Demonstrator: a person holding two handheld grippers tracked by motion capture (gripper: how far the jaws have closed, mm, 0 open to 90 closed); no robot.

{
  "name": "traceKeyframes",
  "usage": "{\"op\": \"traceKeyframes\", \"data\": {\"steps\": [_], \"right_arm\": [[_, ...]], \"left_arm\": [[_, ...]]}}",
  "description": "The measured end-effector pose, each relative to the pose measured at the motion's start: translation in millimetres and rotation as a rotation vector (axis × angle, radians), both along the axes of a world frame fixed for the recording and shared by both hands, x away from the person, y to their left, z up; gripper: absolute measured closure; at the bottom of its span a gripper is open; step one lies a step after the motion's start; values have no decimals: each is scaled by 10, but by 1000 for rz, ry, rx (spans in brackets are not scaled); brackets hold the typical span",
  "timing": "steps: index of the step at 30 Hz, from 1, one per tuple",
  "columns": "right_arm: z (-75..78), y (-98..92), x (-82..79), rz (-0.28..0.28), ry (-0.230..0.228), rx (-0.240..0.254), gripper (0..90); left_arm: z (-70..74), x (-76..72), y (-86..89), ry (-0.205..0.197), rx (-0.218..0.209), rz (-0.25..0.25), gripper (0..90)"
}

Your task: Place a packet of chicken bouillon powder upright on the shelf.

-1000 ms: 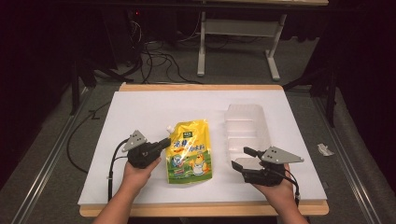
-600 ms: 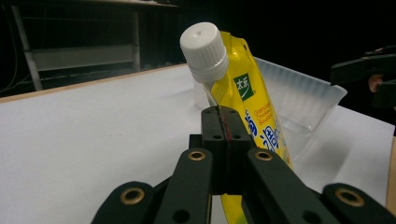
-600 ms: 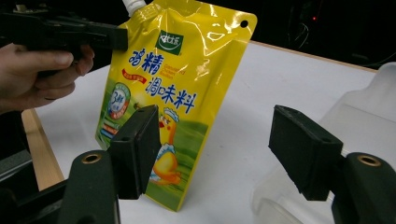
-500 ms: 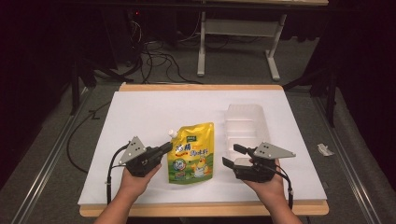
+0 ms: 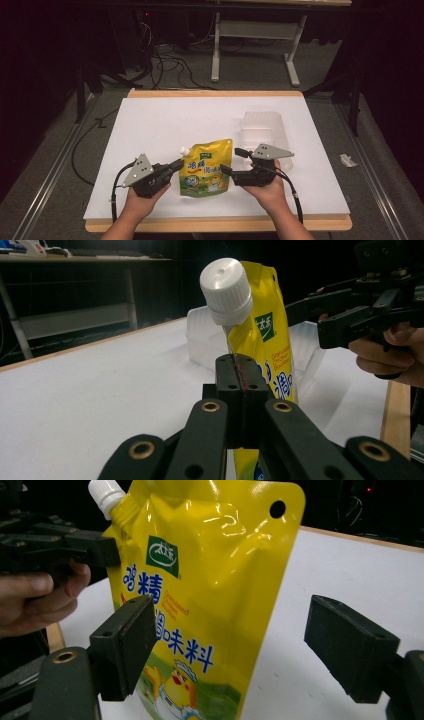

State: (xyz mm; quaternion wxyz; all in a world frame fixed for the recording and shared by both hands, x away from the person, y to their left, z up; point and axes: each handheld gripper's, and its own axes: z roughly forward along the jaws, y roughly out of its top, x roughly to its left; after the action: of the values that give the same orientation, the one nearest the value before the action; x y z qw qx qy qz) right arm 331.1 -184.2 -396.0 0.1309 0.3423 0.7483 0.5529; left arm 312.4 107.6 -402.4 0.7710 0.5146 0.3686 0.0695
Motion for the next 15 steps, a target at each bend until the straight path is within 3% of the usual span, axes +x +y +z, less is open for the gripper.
{"op": "traceKeyframes", "data": {"steps": [6,10,15], "right_arm": [[-61,79,25,41,27,-12,257],[-83,126,23,78,32,-13,375],[-84,79,21,76,24,7,529]], "left_arm": [[11,-12,-20,-8,-5,-4,900],[16,-16,-28,-9,-7,-5,900],[13,-3,-26,-3,-10,0,900]]}}
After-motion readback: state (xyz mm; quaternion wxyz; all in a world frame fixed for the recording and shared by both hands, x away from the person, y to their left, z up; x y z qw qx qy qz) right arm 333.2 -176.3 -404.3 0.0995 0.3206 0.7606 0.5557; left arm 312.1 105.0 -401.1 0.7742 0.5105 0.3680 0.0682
